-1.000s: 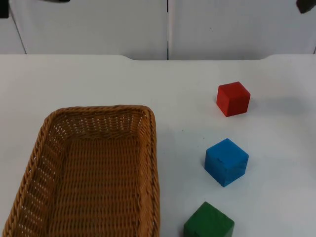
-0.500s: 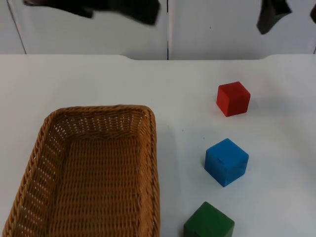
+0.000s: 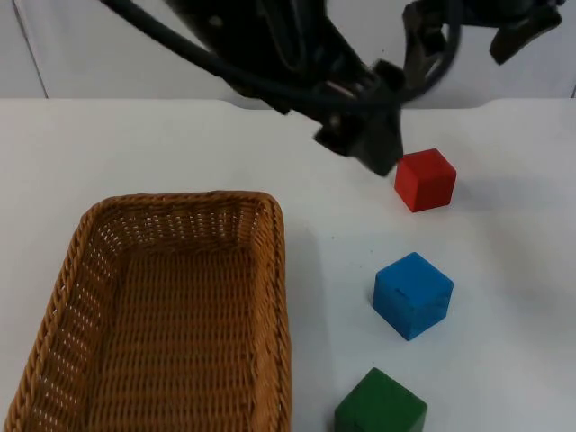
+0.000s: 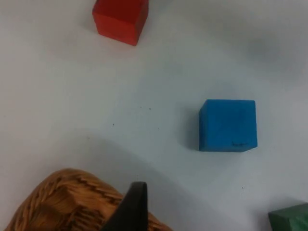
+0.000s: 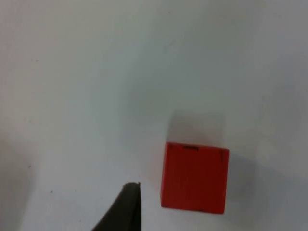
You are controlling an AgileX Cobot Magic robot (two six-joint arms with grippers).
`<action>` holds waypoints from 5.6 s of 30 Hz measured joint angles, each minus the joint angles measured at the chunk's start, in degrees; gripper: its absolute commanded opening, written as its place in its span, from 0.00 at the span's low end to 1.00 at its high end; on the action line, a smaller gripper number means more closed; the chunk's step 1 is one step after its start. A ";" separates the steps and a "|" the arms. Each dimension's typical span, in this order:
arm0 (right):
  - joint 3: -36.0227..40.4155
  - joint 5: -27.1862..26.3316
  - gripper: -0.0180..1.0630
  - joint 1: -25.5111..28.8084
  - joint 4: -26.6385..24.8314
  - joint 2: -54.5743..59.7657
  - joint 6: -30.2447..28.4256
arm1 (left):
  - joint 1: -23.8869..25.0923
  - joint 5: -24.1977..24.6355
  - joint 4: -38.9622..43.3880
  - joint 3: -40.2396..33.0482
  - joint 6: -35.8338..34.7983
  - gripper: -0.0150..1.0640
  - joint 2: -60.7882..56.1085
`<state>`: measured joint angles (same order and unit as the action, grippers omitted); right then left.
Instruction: Pick up one cube with each hand and place exactly two cubes into the same basket, leaving the remaining cube outside.
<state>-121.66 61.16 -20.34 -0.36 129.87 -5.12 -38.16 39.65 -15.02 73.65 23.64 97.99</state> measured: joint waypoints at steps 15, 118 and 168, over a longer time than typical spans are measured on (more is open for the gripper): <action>-5.00 0.81 0.99 -0.59 1.37 8.68 0.11 | -7.23 7.71 12.26 14.54 -7.44 0.94 15.24; -5.00 2.44 0.02 -0.59 1.45 -4.54 -1.47 | -8.28 14.12 15.92 21.41 -18.53 0.01 20.17; -5.00 7.95 0.02 -11.30 -8.55 -5.83 -10.60 | -8.28 8.60 36.88 -17.93 -42.75 0.01 -6.24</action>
<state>-126.66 69.11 -31.64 -8.92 124.04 -15.72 -46.44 48.25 21.87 55.72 -19.12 91.75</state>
